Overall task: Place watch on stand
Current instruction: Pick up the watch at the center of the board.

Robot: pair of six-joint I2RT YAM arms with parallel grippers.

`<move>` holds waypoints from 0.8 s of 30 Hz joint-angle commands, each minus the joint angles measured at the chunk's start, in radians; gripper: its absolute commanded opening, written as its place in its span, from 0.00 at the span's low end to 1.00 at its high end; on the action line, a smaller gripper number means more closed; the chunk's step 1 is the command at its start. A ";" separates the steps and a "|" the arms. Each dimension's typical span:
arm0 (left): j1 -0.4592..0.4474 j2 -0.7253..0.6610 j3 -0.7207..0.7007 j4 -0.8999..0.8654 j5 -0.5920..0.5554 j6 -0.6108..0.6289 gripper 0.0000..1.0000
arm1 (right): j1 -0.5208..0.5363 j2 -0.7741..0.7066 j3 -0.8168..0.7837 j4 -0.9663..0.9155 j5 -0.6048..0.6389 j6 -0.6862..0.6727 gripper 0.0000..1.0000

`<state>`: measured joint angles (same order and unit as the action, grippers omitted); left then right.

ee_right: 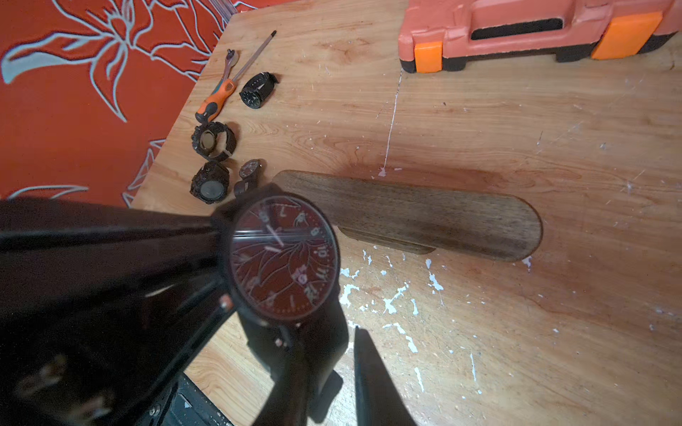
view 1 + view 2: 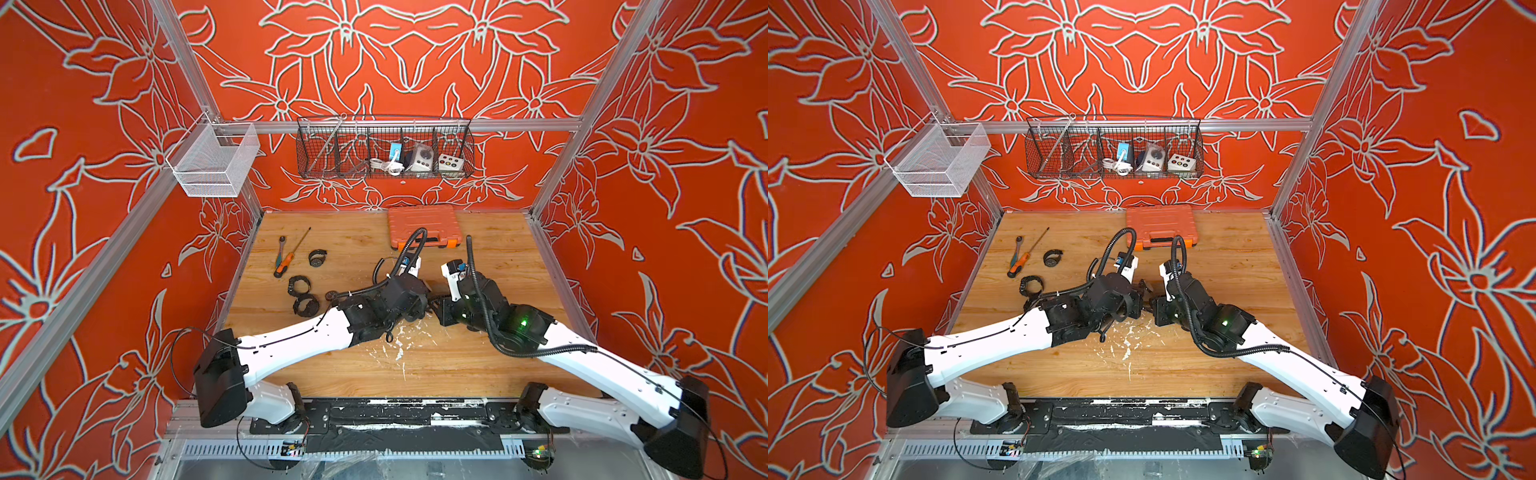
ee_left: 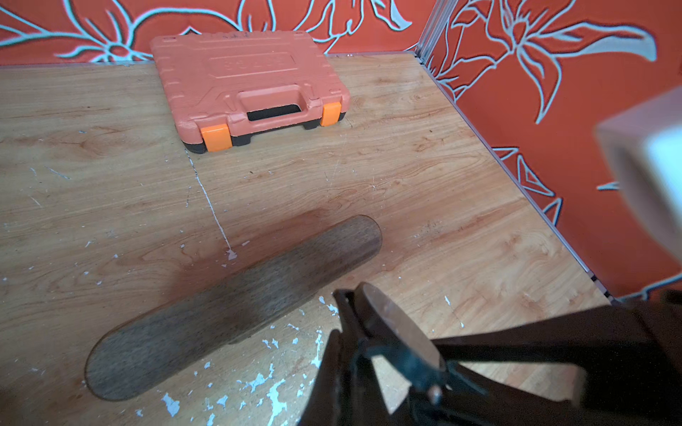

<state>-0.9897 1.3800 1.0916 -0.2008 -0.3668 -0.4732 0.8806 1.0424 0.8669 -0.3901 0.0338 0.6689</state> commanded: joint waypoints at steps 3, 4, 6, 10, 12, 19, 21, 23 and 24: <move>-0.008 -0.039 -0.009 0.010 -0.029 -0.007 0.00 | 0.005 -0.004 0.031 -0.041 0.057 0.023 0.14; -0.009 -0.041 -0.011 0.016 -0.025 -0.004 0.00 | 0.005 -0.007 0.033 -0.045 0.063 0.021 0.12; -0.009 -0.044 -0.022 0.030 -0.012 -0.001 0.00 | 0.005 -0.013 0.032 -0.050 0.077 0.013 0.07; -0.009 -0.066 -0.057 0.090 0.052 0.029 0.00 | 0.003 -0.028 0.037 -0.067 0.122 -0.020 0.00; -0.009 -0.082 -0.088 0.132 0.110 0.063 0.14 | 0.001 -0.042 0.038 -0.074 0.151 -0.047 0.00; 0.019 -0.265 -0.308 0.347 0.418 0.290 0.81 | -0.068 -0.163 -0.030 0.039 0.072 -0.197 0.00; 0.049 -0.314 -0.363 0.409 0.505 0.300 0.84 | -0.077 -0.198 -0.055 0.086 0.021 -0.258 0.00; 0.064 -0.343 -0.398 0.447 0.547 0.303 0.84 | -0.079 -0.223 -0.068 0.117 -0.025 -0.307 0.00; 0.068 -0.351 -0.416 0.472 0.564 0.307 0.84 | -0.078 -0.234 -0.074 0.135 -0.052 -0.330 0.00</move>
<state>-0.9382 1.0519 0.7048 0.1413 0.0654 -0.2230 0.8032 0.8295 0.8162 -0.3405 0.0681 0.4488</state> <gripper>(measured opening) 0.841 0.047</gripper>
